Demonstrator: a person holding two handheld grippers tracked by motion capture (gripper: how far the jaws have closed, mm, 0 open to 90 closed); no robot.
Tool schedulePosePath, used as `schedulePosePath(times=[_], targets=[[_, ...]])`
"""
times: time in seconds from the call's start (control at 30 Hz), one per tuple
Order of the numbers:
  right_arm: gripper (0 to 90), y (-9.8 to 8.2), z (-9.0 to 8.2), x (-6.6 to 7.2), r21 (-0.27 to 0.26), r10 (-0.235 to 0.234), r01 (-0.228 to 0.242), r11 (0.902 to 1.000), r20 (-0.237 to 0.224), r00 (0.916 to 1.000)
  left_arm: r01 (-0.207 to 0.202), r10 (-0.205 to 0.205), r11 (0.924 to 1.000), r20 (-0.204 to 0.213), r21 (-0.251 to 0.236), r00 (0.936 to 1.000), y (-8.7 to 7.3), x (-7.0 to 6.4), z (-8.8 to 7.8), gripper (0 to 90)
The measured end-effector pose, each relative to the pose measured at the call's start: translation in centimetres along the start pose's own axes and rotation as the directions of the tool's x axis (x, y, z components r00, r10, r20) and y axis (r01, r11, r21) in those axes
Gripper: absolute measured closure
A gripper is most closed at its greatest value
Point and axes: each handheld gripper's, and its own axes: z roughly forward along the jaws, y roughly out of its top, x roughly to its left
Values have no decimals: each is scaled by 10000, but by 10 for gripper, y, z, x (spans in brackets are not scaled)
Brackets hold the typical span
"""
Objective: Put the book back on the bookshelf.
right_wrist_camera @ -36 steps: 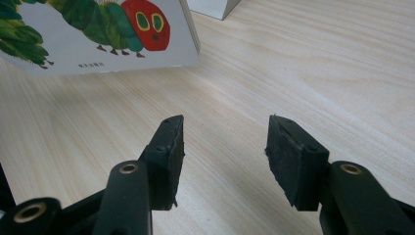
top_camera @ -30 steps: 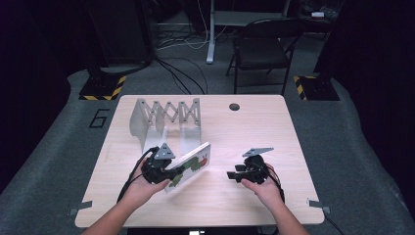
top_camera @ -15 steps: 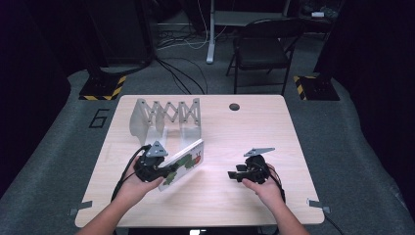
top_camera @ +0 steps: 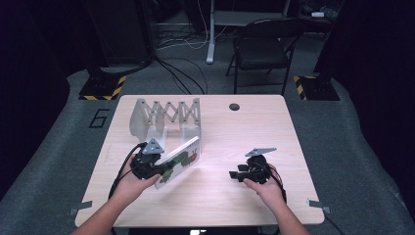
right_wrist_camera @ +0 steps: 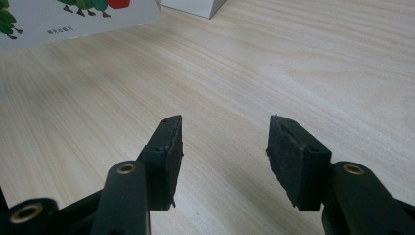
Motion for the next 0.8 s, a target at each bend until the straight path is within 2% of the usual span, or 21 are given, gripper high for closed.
schedulePosePath(times=[0.57, 0.77, 0.8], targets=[[469, -1, 0, 0, 27, -48, 48, 10000, 54, 10000, 240, -240, 9997, -176, -21, 9996, -2, 10, -10, 760], [468, -1, 0, -1, 25, -102, 102, 9999, 72, 9999, 203, -202, 9998, -393, 19, 9990, -2, 17, -17, 760], [468, -1, 0, -1, 21, -67, 67, 10000, 59, 10000, 293, -297, 9995, -427, -95, 9986, -3, 17, -17, 760]])
